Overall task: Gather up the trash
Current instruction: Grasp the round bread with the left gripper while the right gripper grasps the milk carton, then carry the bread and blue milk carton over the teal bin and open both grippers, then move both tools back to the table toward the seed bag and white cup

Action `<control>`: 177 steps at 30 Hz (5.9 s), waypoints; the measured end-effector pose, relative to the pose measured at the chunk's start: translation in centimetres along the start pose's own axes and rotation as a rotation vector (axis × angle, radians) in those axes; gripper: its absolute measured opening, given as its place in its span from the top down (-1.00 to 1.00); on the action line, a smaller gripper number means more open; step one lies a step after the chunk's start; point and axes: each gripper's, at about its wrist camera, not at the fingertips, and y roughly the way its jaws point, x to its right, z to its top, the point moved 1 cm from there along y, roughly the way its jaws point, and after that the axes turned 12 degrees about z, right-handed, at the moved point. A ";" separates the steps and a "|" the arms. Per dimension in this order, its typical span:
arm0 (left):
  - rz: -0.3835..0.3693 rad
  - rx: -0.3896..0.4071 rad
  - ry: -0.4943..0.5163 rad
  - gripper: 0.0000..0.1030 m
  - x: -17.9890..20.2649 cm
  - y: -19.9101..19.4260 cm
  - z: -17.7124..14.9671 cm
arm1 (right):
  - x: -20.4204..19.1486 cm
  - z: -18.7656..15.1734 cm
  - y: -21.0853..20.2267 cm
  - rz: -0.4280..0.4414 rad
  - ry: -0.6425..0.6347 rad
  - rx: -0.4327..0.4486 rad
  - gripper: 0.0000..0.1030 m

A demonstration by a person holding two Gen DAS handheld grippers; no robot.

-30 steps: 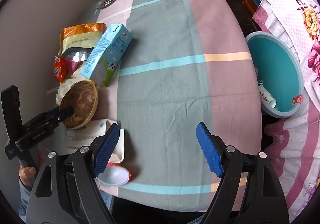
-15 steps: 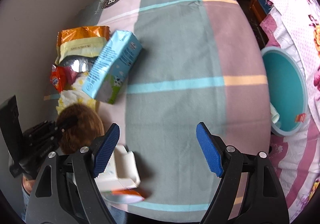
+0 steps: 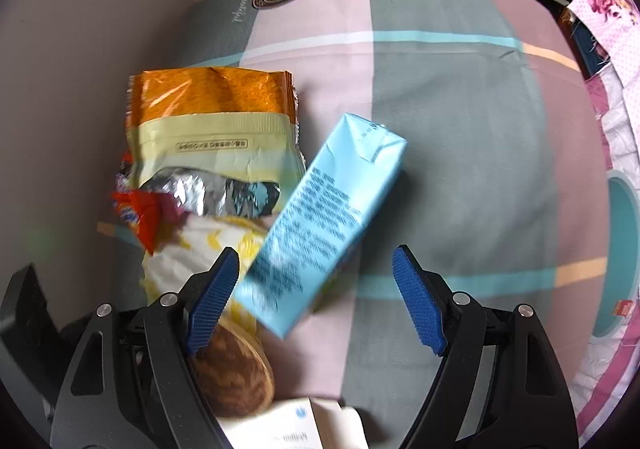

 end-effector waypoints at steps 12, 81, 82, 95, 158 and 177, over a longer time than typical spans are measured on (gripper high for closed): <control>0.014 0.004 0.026 0.02 2.2 -2.0 -1.5 | 2.2 -1.7 -2.6 -0.036 -0.026 0.062 0.30; 0.085 0.068 0.604 0.82 41.5 6.9 8.7 | 32.8 -14.6 -23.6 -0.079 0.461 0.533 0.32; 0.083 0.064 0.608 0.82 41.9 7.2 8.7 | 33.1 -14.7 -23.6 -0.080 0.465 0.530 0.32; 0.076 -0.008 0.633 0.80 44.1 11.1 7.8 | 35.3 -14.5 -21.8 -0.094 0.497 0.495 0.31; 0.045 0.044 0.535 -0.76 31.8 2.9 5.1 | 26.3 -13.5 -20.7 -0.110 0.416 0.382 -0.50; 0.092 0.041 0.524 -0.76 15.5 -4.4 -3.0 | 10.4 -15.2 -13.5 -0.019 0.077 0.104 -0.52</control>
